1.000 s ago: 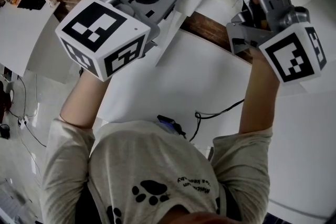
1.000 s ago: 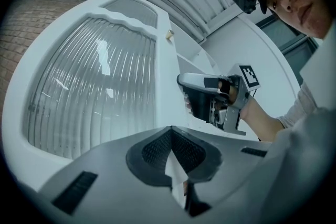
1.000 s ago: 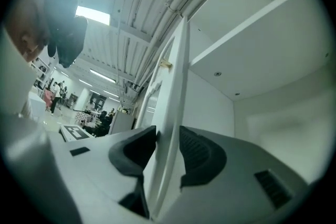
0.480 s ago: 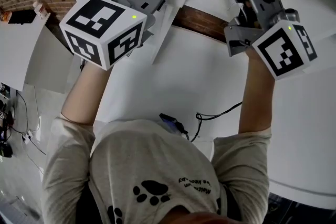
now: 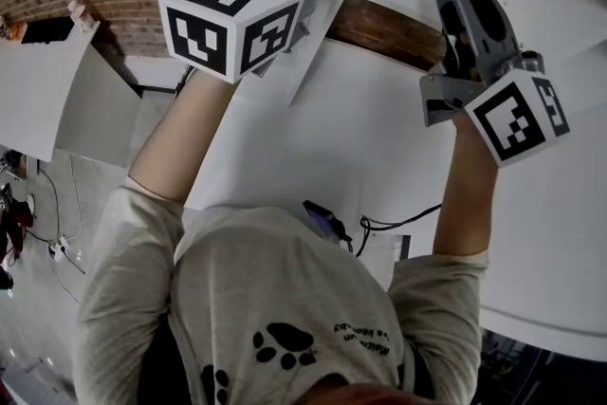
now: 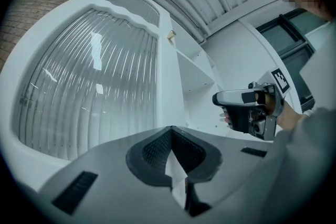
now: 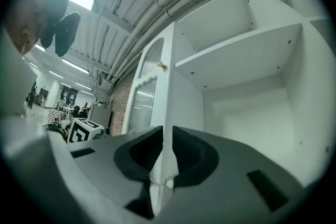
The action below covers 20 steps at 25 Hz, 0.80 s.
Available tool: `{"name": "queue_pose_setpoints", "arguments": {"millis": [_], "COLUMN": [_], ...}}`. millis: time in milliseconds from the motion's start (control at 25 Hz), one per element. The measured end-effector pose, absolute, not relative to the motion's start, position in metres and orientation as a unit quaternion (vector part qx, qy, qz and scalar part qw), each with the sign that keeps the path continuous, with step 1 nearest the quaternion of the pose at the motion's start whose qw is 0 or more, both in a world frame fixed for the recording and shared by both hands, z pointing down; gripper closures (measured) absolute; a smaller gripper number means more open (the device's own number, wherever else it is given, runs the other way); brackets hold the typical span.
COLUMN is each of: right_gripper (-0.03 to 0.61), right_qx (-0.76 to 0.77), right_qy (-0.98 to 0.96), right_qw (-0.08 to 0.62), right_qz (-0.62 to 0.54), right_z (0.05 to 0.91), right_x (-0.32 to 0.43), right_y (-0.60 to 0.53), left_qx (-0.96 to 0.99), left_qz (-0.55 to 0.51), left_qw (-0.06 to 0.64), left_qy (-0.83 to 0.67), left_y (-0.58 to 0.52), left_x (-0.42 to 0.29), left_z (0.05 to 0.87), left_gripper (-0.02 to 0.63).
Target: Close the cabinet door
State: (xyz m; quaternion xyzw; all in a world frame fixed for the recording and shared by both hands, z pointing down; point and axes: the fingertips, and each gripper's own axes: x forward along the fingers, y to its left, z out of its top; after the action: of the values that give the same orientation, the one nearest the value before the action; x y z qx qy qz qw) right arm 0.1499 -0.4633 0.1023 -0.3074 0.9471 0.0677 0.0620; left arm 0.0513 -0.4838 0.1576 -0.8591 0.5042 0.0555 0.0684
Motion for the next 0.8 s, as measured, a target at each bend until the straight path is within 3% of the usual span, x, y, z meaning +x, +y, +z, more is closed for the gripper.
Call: {"name": "queue_pose_setpoints", "arguments": {"millis": [160, 800], "right_gripper": [0.568, 0.569], "right_qx": [-0.322, -0.344], "right_qy": [0.943, 0.934], "right_qw": [0.073, 0.099], "right_qz": [0.050, -0.015], "right_z": [0.103, 0.153], "right_x": [0.152, 0.149], "right_y": [-0.461, -0.411], "left_qx": [-0.861, -0.871], "left_qz": [0.054, 0.062], "left_qw": [0.062, 0.052], "left_qy": [0.501, 0.484], "left_y": [-0.492, -0.437], "left_x": [0.051, 0.049], "left_z": [0.151, 0.162], "left_gripper": [0.606, 0.605]}}
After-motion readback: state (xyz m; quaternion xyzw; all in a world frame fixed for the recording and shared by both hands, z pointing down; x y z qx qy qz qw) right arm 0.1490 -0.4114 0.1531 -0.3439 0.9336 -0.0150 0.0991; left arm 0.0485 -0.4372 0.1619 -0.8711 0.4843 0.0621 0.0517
